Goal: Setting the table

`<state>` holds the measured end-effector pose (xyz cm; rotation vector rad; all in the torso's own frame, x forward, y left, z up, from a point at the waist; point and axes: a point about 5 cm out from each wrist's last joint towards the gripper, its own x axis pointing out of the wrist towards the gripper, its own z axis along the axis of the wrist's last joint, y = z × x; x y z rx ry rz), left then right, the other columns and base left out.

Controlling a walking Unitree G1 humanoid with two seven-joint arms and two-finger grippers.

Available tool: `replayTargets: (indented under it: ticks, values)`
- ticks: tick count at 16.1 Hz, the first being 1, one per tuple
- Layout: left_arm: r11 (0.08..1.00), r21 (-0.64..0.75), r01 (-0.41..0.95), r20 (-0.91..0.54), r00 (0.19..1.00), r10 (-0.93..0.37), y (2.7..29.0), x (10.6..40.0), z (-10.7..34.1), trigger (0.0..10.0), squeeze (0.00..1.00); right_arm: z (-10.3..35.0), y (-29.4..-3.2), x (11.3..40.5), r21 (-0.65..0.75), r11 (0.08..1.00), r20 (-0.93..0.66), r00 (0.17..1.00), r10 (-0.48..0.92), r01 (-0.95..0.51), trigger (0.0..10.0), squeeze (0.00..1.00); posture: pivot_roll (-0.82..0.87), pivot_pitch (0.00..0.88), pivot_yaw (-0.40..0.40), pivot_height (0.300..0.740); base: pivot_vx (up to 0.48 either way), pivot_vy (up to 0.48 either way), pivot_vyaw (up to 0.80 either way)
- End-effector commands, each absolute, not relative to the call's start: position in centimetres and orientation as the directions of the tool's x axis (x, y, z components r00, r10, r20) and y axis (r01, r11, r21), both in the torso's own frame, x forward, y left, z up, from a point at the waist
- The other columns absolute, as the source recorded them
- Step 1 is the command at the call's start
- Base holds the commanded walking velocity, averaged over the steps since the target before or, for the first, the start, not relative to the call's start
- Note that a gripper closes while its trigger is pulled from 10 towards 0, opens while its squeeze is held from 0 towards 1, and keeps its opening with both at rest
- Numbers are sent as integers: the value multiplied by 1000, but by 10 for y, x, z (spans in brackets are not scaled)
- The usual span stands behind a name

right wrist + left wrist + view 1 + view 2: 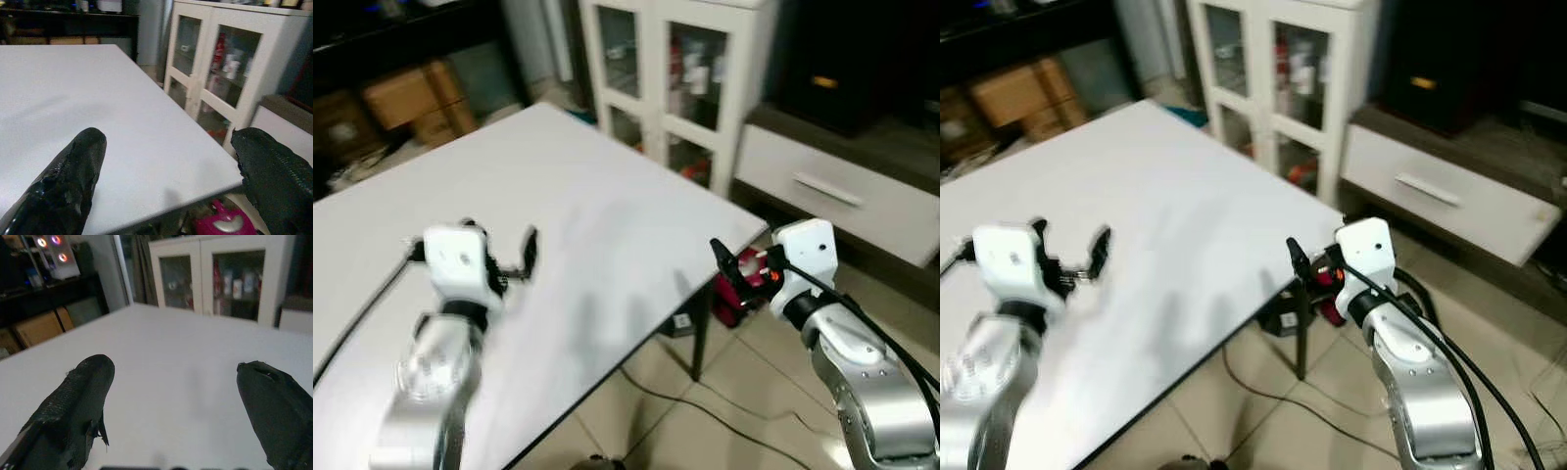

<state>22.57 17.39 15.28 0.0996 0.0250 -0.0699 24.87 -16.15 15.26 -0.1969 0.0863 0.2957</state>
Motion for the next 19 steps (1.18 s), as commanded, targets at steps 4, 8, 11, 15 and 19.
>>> replayTargets:
  ticks: [4,8,11,15,19]
  values:
    - [988,150,-27,-57,998,36,188,211,149,10000,349,148,-155,246,-103,931,-118,933,339,-351,10000,1000,-75,0,104,740,0,0,800]
    - [984,170,-44,-79,995,58,191,208,147,10000,0,146,-156,245,-91,936,-118,937,330,-341,10000,1000,-72,0,120,740,0,0,800]
    - [986,163,-46,-79,995,59,188,205,147,10000,0,145,-157,243,-84,942,-120,941,315,-326,10000,1000,-72,0,119,740,0,0,800]
    - [984,165,-70,-71,994,83,184,202,148,10000,0,142,-156,245,-43,952,-121,948,295,-302,10000,1000,-47,0,95,740,0,0,800]
    - [982,170,-86,-66,993,98,184,200,150,10000,0,141,-152,249,-27,947,-115,942,316,-321,10000,1000,-31,0,79,740,0,140,800]
